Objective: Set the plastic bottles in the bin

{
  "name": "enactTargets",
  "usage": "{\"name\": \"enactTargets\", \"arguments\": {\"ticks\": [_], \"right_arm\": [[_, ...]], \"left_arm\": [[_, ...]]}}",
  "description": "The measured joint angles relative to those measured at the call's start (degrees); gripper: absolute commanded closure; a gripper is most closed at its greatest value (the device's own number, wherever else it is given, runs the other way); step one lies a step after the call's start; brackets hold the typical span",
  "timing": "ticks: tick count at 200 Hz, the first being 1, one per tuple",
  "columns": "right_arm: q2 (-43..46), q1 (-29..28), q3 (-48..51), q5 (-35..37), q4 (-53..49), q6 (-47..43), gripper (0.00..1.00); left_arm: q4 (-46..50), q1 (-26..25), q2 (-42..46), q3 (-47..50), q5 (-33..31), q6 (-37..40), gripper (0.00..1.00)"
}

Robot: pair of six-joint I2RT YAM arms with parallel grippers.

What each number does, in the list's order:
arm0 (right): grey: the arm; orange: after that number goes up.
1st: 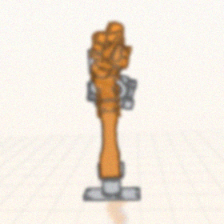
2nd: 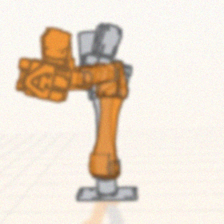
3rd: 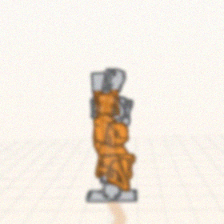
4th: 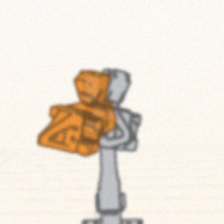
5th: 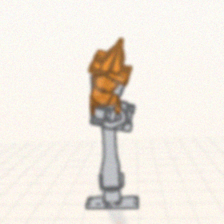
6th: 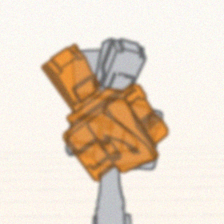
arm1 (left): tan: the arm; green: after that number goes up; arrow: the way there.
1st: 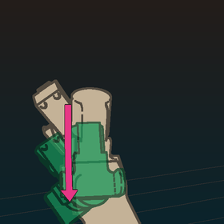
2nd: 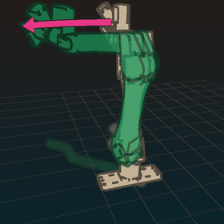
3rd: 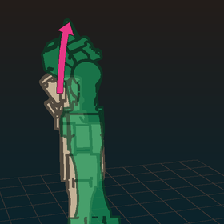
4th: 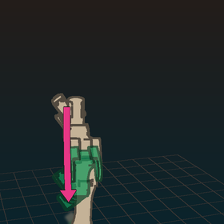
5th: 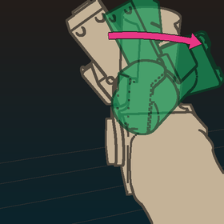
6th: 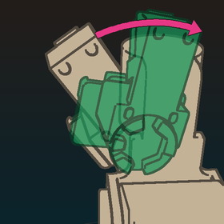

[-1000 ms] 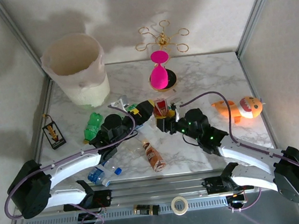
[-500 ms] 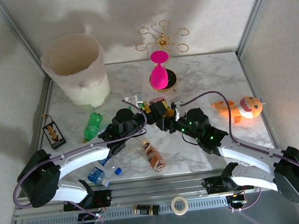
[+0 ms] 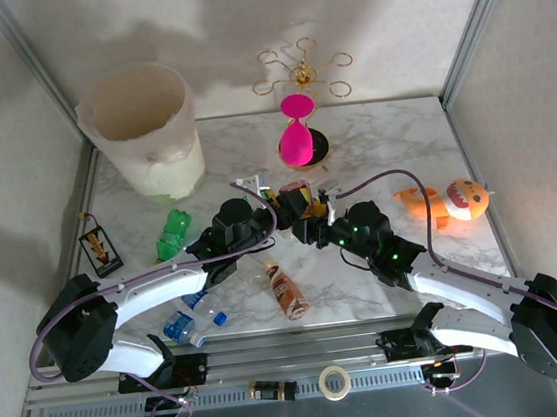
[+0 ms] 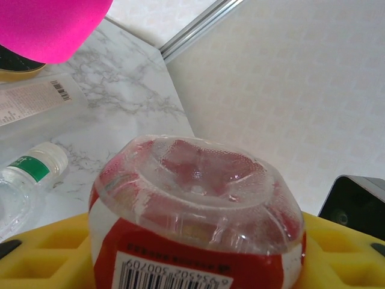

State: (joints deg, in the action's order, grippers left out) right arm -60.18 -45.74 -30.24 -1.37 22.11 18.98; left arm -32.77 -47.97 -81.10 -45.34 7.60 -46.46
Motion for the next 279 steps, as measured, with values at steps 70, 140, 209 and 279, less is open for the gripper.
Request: {"name": "enactTargets", "arguments": {"ticks": [70, 140, 209, 279], "right_arm": [[0.50, 0.11, 0.00, 1.77, -0.07, 0.96, 0.13], [3.10, -0.33, 1.88, 1.60, 0.85, 1.86, 0.11], [5.40, -0.33, 4.26, 2.54, 1.25, 2.89, 0.10], [6.58, -0.33, 5.27, 3.34, 0.61, 3.06, 0.01]], "left_arm": [[4.55, 0.83, 0.00, -3.91, -1.33, 5.01, 0.58], [14.99, 9.33, 0.20, -15.67, -3.15, 14.80, 0.58], [27.54, 22.03, 0.66, -31.52, -6.91, 26.93, 0.59], [30.03, 36.35, 1.20, -41.97, -11.82, 33.16, 0.67]]}}
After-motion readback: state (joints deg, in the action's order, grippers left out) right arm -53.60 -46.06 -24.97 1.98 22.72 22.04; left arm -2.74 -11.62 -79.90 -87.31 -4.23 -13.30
